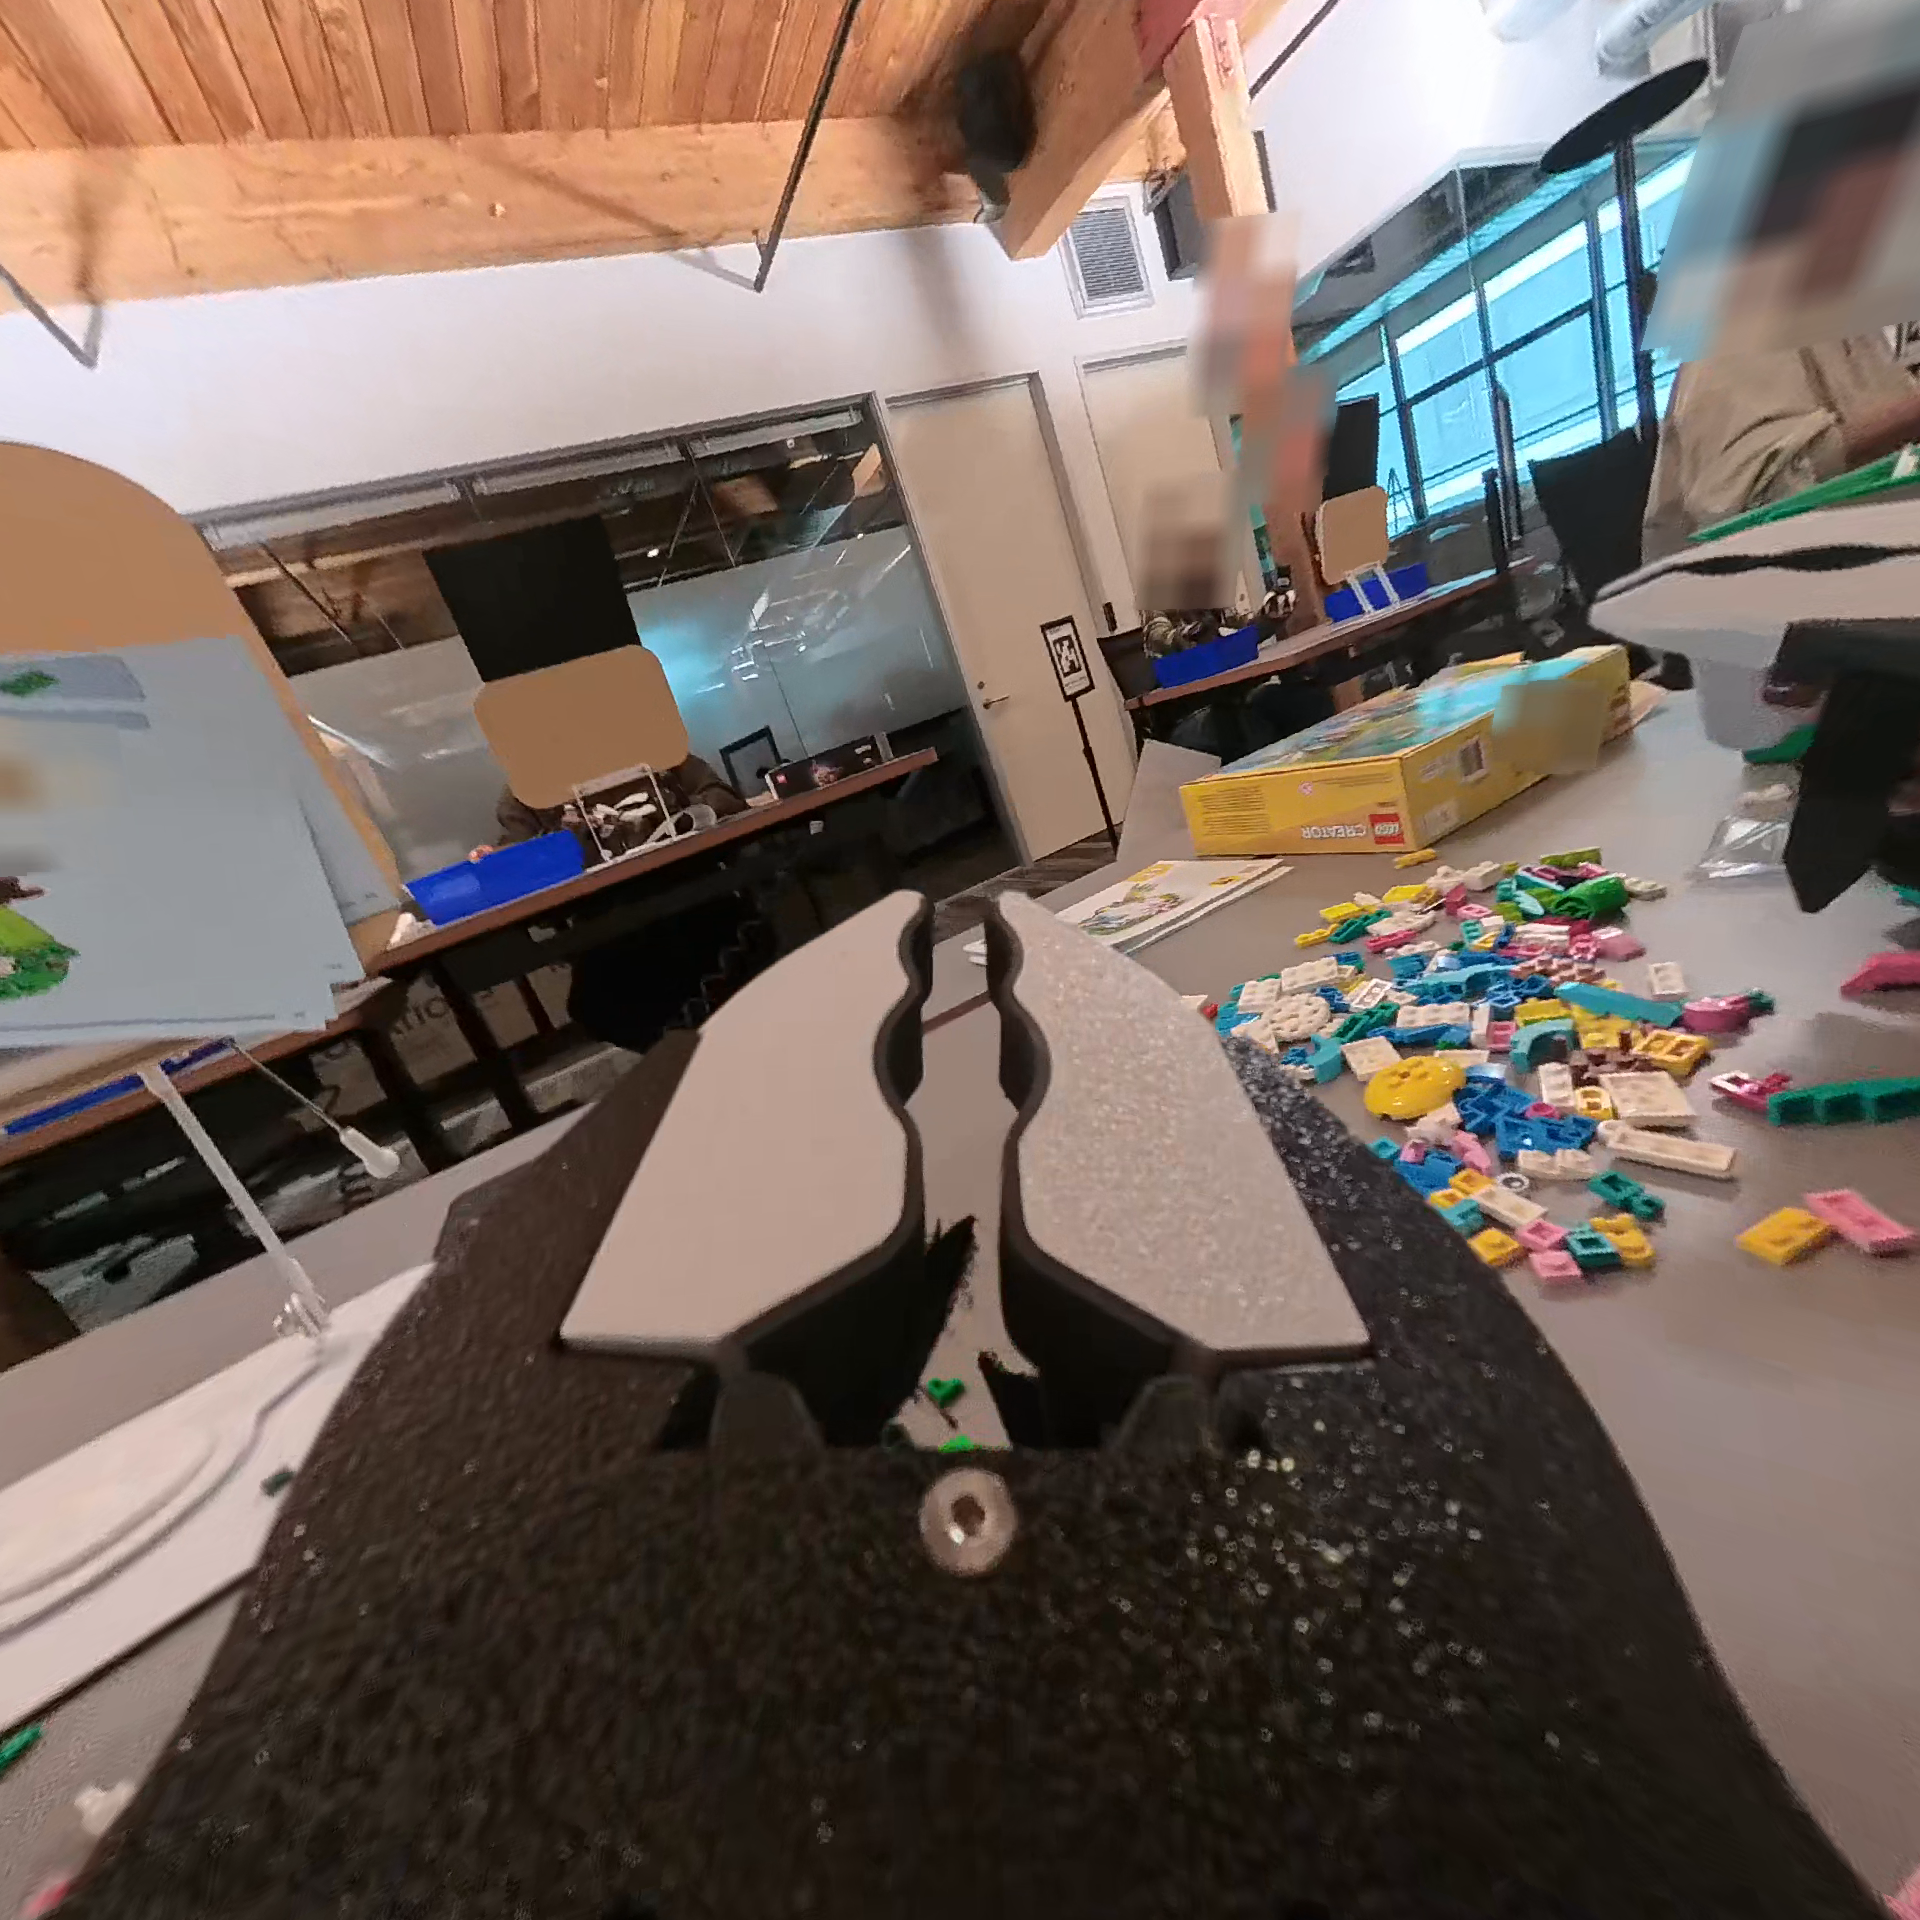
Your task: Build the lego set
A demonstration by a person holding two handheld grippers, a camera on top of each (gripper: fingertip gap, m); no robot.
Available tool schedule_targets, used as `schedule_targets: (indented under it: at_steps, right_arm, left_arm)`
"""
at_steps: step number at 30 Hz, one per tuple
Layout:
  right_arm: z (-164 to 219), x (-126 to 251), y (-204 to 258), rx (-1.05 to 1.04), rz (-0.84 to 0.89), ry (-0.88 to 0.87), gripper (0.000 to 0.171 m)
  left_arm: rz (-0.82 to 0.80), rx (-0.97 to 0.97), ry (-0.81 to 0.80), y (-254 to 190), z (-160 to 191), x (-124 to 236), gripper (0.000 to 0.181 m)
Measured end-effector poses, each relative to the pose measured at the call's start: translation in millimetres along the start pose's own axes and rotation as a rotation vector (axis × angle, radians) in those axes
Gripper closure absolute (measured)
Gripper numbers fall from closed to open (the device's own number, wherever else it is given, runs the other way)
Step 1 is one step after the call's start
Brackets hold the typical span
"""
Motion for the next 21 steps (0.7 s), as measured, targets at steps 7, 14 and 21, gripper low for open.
schedule_targets:
  at_steps: [7, 14, 21]
  right_arm:
    - [-1.3, 12.5, -6.9, -0.03, 0.035, -0.003, 0.165]
    - [-2.0, 17.8, -8.2, 0.005, 0.044, 0.008, 0.166]
    - [-1.9, 23.2, -9.5, 0.022, 0.044, 0.024, 0.166]
  left_arm:
    - [0.006, -0.031, -0.014, -11.6, -6.2, 3.6, 0.172]
    - [0.088, 0.046, -0.013, -13.5, -4.1, 3.7, 0.171]
    - [0.06, 0.14, 0.026, -6.6, 1.6, 1.9, 0.168]
Point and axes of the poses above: each gripper's, where its closed fingertips meet, x back along the fingers, z out of its underside, y = z × x across the jaws, the point moved 10 cm from there along x, back along the fingers, and after that the axes turned 1 degree about -x, right-handed, at the moved point
